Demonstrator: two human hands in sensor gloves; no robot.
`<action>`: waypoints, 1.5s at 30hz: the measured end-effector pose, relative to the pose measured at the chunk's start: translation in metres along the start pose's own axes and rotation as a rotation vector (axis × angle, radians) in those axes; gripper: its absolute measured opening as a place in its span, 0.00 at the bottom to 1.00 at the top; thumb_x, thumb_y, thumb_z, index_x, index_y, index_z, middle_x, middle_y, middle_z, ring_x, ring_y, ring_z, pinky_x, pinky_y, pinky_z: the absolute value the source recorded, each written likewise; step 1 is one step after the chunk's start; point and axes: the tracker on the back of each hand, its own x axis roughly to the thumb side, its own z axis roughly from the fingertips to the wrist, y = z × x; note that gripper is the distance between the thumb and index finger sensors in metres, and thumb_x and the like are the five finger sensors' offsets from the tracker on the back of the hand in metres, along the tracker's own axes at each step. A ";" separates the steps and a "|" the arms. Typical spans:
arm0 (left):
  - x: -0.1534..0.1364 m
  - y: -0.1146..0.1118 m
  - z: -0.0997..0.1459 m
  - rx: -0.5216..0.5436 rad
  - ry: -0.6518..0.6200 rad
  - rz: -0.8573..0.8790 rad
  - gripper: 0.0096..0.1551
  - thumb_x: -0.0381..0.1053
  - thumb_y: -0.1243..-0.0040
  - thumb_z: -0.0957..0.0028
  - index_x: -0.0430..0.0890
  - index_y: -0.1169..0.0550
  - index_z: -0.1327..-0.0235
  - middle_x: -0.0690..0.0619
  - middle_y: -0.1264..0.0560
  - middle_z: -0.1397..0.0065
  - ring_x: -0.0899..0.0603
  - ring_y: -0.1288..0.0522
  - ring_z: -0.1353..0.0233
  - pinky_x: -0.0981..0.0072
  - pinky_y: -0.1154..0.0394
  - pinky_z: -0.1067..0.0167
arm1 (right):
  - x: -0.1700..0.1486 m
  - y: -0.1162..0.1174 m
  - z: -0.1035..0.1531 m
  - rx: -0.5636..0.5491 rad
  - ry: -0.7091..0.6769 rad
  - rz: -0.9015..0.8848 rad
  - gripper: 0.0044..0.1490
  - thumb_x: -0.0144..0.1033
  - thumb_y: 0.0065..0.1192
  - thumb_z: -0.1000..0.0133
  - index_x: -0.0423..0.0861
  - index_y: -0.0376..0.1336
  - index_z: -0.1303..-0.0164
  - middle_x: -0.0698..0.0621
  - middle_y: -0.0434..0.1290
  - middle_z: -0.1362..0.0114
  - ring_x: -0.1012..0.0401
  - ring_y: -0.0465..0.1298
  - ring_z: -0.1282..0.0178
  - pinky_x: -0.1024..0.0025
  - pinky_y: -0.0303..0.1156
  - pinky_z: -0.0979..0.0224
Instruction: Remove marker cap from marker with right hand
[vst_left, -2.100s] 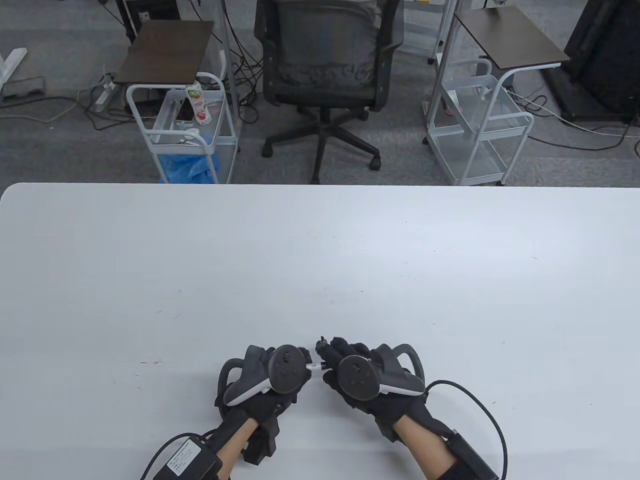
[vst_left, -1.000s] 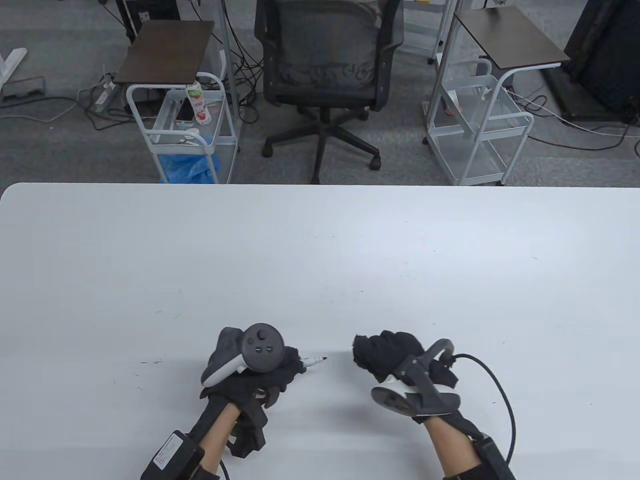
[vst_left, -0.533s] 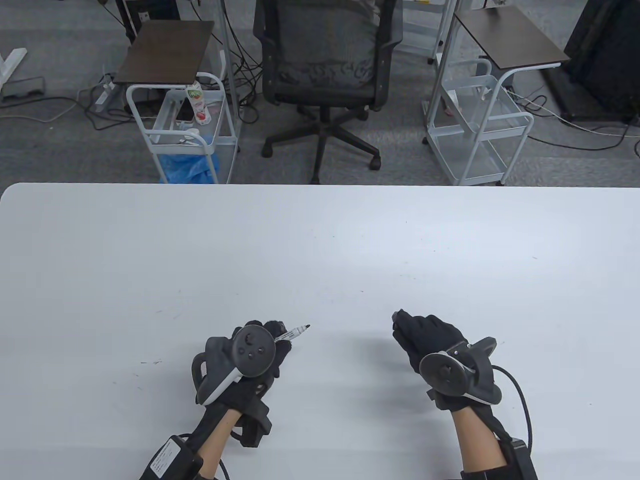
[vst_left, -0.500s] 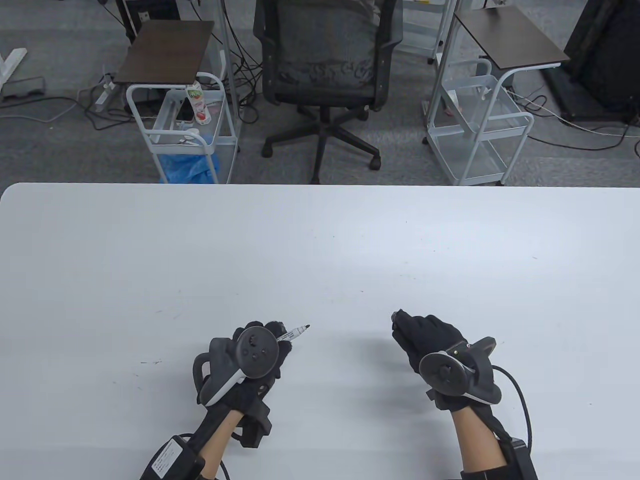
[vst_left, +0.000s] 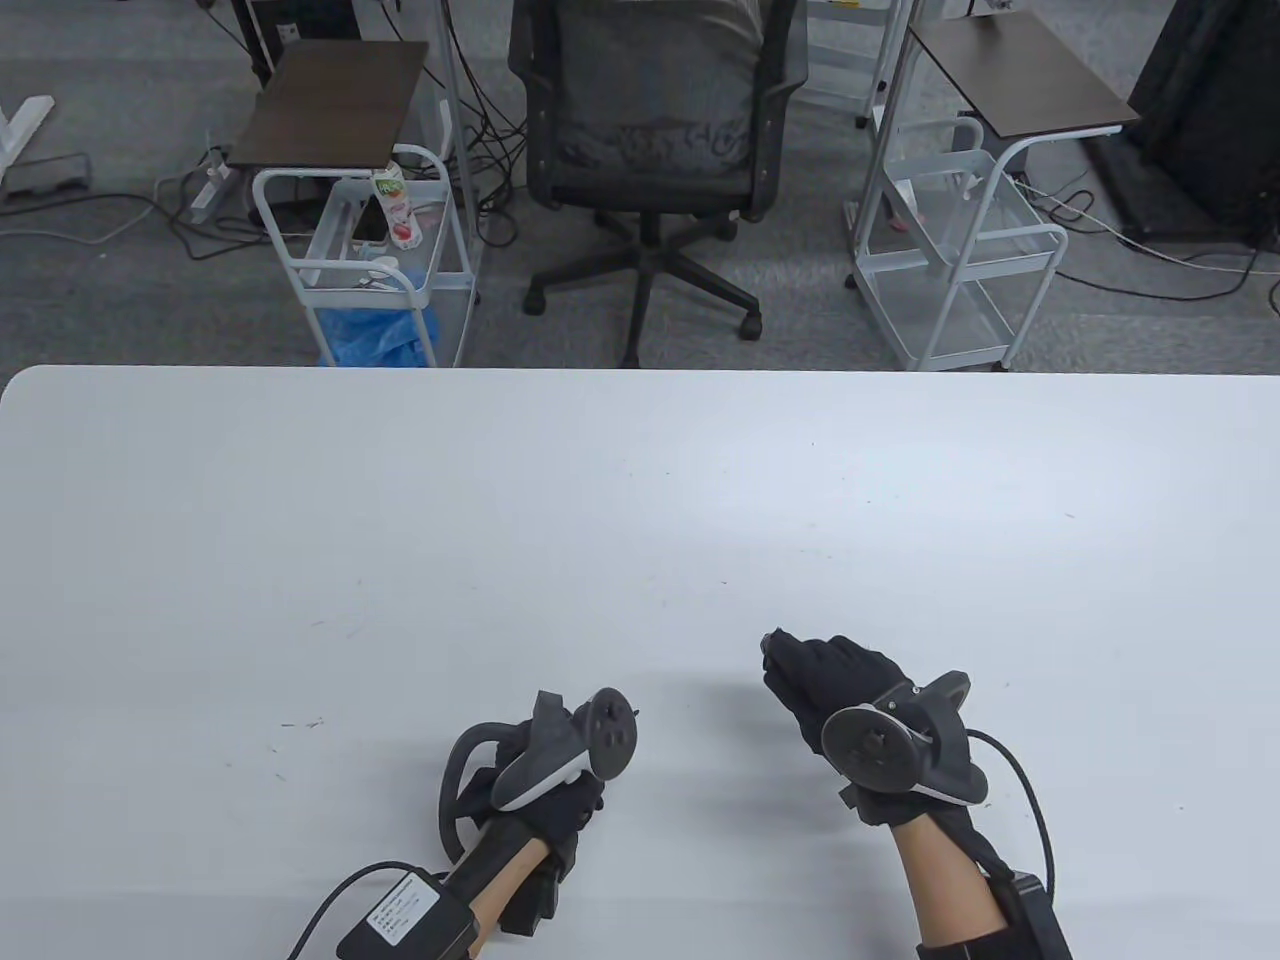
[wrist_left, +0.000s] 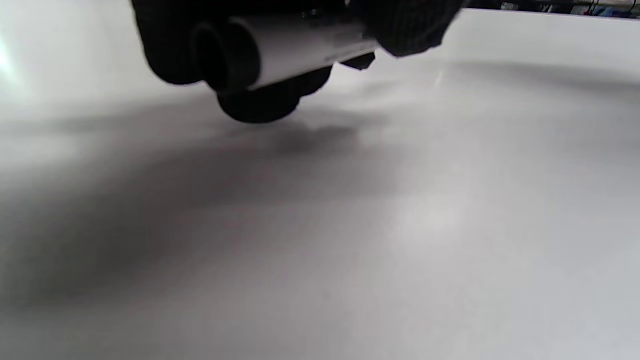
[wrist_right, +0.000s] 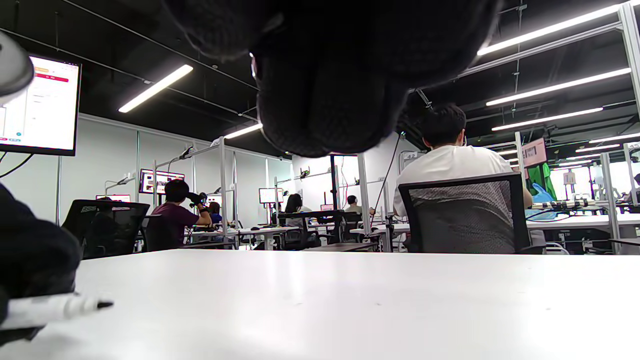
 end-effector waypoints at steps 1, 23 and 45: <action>0.004 -0.004 -0.002 0.003 0.007 -0.031 0.31 0.54 0.45 0.40 0.40 0.29 0.28 0.46 0.23 0.34 0.43 0.20 0.39 0.55 0.22 0.38 | 0.000 0.000 0.000 -0.001 -0.004 0.001 0.31 0.44 0.50 0.40 0.43 0.66 0.30 0.53 0.80 0.41 0.58 0.80 0.48 0.69 0.77 0.45; 0.012 -0.004 0.007 -0.022 0.055 -0.111 0.47 0.65 0.50 0.42 0.41 0.40 0.15 0.37 0.34 0.20 0.36 0.29 0.27 0.43 0.29 0.28 | 0.009 0.007 -0.003 0.063 -0.031 -0.024 0.31 0.41 0.49 0.39 0.42 0.64 0.28 0.51 0.79 0.39 0.57 0.79 0.46 0.68 0.76 0.44; -0.105 0.022 0.014 0.217 -0.025 0.073 0.51 0.77 0.69 0.52 0.61 0.59 0.15 0.49 0.69 0.08 0.34 0.70 0.11 0.30 0.63 0.17 | 0.023 0.027 -0.007 0.279 0.109 0.042 0.30 0.40 0.56 0.39 0.44 0.68 0.28 0.48 0.78 0.34 0.54 0.78 0.41 0.61 0.75 0.38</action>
